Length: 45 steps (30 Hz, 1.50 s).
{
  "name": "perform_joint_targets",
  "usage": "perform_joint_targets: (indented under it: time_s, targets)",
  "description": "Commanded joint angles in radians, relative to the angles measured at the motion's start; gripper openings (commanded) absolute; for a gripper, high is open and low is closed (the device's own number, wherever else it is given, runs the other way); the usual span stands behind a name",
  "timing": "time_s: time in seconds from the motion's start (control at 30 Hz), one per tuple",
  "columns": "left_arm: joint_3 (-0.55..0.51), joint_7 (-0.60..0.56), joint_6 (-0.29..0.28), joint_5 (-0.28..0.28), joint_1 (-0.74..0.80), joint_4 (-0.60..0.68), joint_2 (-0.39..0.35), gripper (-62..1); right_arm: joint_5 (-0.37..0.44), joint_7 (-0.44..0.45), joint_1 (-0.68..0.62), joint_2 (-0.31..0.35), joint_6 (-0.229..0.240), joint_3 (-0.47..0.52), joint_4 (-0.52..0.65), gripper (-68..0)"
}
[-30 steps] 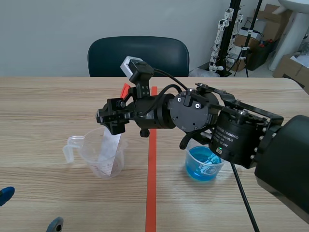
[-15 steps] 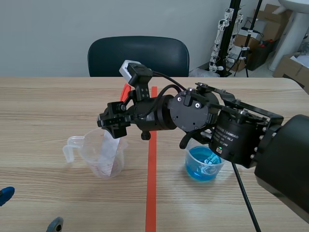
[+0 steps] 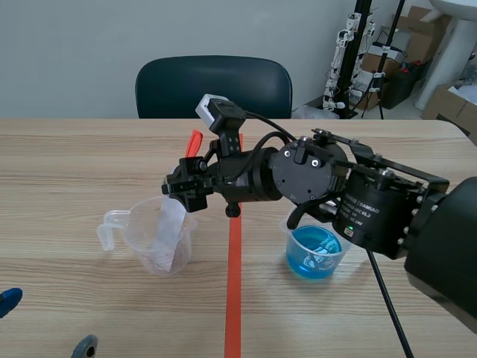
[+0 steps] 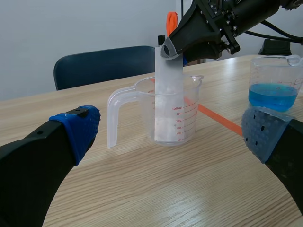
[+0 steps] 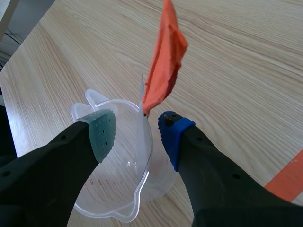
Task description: Do the redox reaction experiment. lift the metal plate out of the left beaker
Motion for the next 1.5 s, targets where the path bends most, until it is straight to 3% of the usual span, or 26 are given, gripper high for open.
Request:
perform_joint_targets:
  time_s: [0.0,0.47,0.9,1.17,1.4,1.47]
  targets:
    - [-0.002,-0.046,0.001,-0.006,0.008,0.008,0.002,1.4,0.011,0.027,0.026,0.011,0.004,0.008,0.019,-44.7]
    - [-0.002,-0.046,0.001,-0.007,0.008,0.008,0.002,1.4,0.011,0.063,0.026,0.014,0.005,0.008,0.019,-45.3]
    - [-0.002,-0.046,0.001,-0.007,0.008,0.008,0.002,1.4,0.002,0.081,0.020,0.012,0.006,0.008,0.019,-64.4]
    - [-0.002,-0.046,0.001,-0.007,0.008,0.008,0.002,1.4,-0.020,0.081,0.020,0.012,0.032,0.008,0.019,-67.1]
    - [-0.002,-0.046,0.001,-0.007,0.008,0.008,0.002,1.4,-0.050,0.085,0.021,0.009,0.081,0.008,0.019,-67.1]
    - [-0.002,-0.046,0.001,-0.007,0.008,0.008,0.002,1.4,-0.073,0.087,0.021,0.009,0.114,0.008,0.019,-67.1]
